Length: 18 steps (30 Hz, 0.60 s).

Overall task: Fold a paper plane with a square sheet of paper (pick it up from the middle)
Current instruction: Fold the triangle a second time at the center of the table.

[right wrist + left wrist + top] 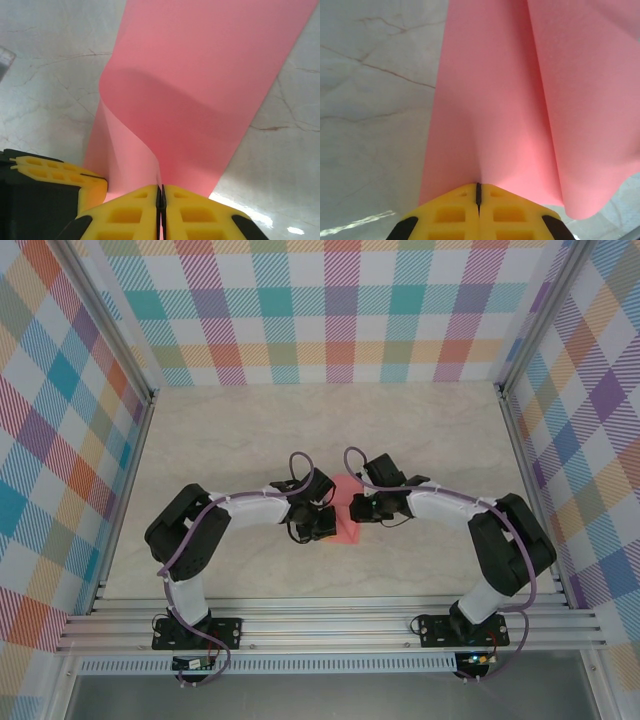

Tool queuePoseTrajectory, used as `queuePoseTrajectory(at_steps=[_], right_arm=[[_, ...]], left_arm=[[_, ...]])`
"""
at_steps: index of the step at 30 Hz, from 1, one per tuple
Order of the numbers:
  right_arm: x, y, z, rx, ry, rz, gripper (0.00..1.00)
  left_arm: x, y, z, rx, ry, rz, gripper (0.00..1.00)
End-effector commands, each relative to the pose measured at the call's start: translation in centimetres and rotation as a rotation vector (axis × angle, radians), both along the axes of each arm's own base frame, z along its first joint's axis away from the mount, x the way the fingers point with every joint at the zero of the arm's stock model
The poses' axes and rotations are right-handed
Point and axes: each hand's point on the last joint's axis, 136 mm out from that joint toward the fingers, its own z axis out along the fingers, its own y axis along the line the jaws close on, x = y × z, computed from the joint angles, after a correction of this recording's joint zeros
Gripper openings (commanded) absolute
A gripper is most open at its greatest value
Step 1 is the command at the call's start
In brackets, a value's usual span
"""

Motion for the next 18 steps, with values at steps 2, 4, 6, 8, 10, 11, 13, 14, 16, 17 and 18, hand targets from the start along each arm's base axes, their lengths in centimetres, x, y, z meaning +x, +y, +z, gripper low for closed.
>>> queuePoseTrajectory(at_steps=[2, 4, 6, 8, 10, 11, 13, 14, 16, 17, 18], right_arm=[[-0.1, 0.7, 0.0, 0.018, 0.025, 0.042, 0.12], [0.0, 0.7, -0.2, 0.012, 0.032, 0.045, 0.12], [0.1, 0.6, -0.7, -0.004, 0.042, 0.04, 0.12], [0.2, 0.6, -1.2, -0.017, 0.05, 0.04, 0.12], [0.4, 0.6, -1.5, -0.026, 0.054, 0.04, 0.12], [0.5, 0.6, -1.6, -0.029, 0.049, 0.04, 0.12], [0.7, 0.4, -1.7, -0.041, 0.046, 0.035, 0.12], [0.7, 0.4, -1.9, -0.049, 0.046, 0.035, 0.12], [0.8, 0.4, -2.0, -0.051, 0.044, 0.038, 0.12], [0.8, 0.4, -2.1, -0.054, 0.045, 0.039, 0.12], [0.9, 0.3, -2.1, -0.058, 0.043, 0.038, 0.12]], left_arm=[[-0.4, 3.4, -0.4, 0.161, -0.021, 0.025, 0.04], [-0.3, 3.4, -0.1, 0.155, -0.035, 0.017, 0.04], [-0.3, 3.0, 0.0, 0.14, -0.035, 0.001, 0.05], [-0.4, 2.7, -0.2, 0.13, -0.025, -0.016, 0.05], [-0.5, 2.8, -0.3, 0.139, -0.022, -0.015, 0.05], [-0.5, 2.9, -0.5, 0.141, -0.021, -0.015, 0.05], [-0.5, 2.9, -0.5, 0.136, -0.02, -0.013, 0.05], [-0.7, 2.9, -0.5, 0.137, -0.017, -0.018, 0.05], [-0.7, 3.0, -0.6, 0.139, -0.016, -0.017, 0.05], [-0.7, 3.0, -0.6, 0.14, -0.015, -0.017, 0.05], [-0.7, 3.0, -0.7, 0.142, -0.015, -0.015, 0.05]])
